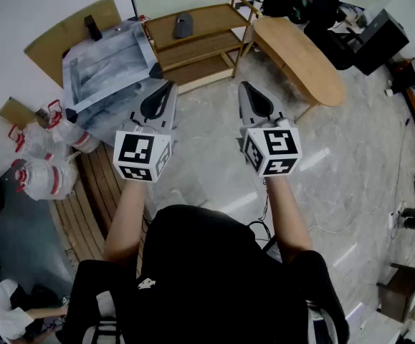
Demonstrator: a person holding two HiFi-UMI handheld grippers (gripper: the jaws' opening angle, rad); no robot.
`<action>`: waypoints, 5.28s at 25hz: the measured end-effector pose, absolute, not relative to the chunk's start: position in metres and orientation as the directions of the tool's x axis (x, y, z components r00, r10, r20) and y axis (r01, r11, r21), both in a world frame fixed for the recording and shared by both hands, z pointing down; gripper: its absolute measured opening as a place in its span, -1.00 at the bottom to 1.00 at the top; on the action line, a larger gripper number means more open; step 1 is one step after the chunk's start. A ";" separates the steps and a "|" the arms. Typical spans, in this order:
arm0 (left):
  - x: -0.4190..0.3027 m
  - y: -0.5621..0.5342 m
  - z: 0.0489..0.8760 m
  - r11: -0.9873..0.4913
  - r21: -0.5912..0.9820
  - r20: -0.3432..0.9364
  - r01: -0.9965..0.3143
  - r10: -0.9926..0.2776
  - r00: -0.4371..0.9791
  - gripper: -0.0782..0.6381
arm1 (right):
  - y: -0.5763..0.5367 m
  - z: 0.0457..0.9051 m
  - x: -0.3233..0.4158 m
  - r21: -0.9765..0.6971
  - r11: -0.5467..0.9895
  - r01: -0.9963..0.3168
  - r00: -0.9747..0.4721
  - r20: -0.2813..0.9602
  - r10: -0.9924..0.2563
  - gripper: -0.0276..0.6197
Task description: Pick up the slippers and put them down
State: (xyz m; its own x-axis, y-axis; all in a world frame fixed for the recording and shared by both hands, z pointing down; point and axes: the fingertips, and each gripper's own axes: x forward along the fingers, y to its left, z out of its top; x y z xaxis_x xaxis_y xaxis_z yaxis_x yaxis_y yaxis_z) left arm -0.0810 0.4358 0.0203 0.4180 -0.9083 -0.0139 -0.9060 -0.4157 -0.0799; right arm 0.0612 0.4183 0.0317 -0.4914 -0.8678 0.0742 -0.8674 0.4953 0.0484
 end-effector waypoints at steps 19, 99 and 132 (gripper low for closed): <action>-0.066 0.398 0.032 -0.424 -0.064 -0.001 -0.903 -0.905 0.425 -0.76 | 0.384 0.045 0.067 0.048 0.522 -0.852 -0.517 0.089 -0.851 -0.91; -0.148 -0.212 0.135 -0.273 0.078 0.224 -0.959 -0.932 0.284 -0.76 | -0.253 0.128 -0.037 -0.036 0.704 -0.710 -0.685 0.270 -0.677 -0.91; -0.170 -0.287 0.327 -0.123 0.201 0.500 -0.972 -0.841 0.209 -0.76 | -0.337 0.293 -0.065 -0.166 0.749 -0.642 -0.713 0.489 -0.503 -0.91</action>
State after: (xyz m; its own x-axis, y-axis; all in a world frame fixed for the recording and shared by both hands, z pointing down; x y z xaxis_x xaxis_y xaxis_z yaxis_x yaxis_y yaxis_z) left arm -0.1695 -0.2869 0.3267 0.2091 -0.8406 0.4997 -0.9720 -0.1226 0.2005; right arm -0.0647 -0.3367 0.2935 -0.7128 -0.5030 0.4888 -0.6419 0.7487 -0.1656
